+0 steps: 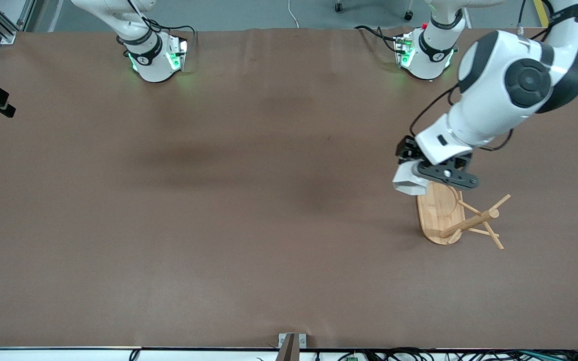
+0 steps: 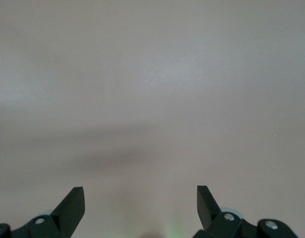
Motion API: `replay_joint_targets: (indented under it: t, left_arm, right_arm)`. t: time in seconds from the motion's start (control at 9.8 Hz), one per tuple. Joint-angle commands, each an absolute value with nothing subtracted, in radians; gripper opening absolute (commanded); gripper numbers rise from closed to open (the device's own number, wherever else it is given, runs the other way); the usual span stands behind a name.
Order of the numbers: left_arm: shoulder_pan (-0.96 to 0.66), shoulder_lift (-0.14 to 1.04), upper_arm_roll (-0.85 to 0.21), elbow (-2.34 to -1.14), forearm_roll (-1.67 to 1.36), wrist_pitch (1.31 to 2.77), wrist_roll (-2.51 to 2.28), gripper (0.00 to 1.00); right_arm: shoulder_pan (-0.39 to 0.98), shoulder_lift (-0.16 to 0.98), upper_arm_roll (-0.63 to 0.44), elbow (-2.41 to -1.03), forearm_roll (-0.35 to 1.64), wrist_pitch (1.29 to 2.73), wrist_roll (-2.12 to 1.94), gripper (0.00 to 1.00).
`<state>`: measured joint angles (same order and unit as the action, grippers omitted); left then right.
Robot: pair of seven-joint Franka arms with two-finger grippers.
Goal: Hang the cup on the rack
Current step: 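Lower the cup onto a rack peg with the left gripper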
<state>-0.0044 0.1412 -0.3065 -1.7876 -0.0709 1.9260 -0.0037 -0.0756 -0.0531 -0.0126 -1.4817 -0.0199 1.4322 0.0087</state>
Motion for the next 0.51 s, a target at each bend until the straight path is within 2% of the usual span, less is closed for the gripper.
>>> replay_joint_targets:
  t: [0.0, 0.41]
  left_arm:
    - [-0.009, 0.181, -0.285, -1.85, -0.071, 2.026, 0.029, 0.0]
    - [-0.009, 0.238, -0.253, -1.848, -0.092, 2.077, 0.09, 0.0]
  right_arm:
    - [-0.08, -0.041, -0.023, -1.459, -0.032, 1.422, 0.021, 1.0]
    - [-0.075, -0.043, -0.02, -1.437, -0.031, 1.42, 0.02, 1.0]
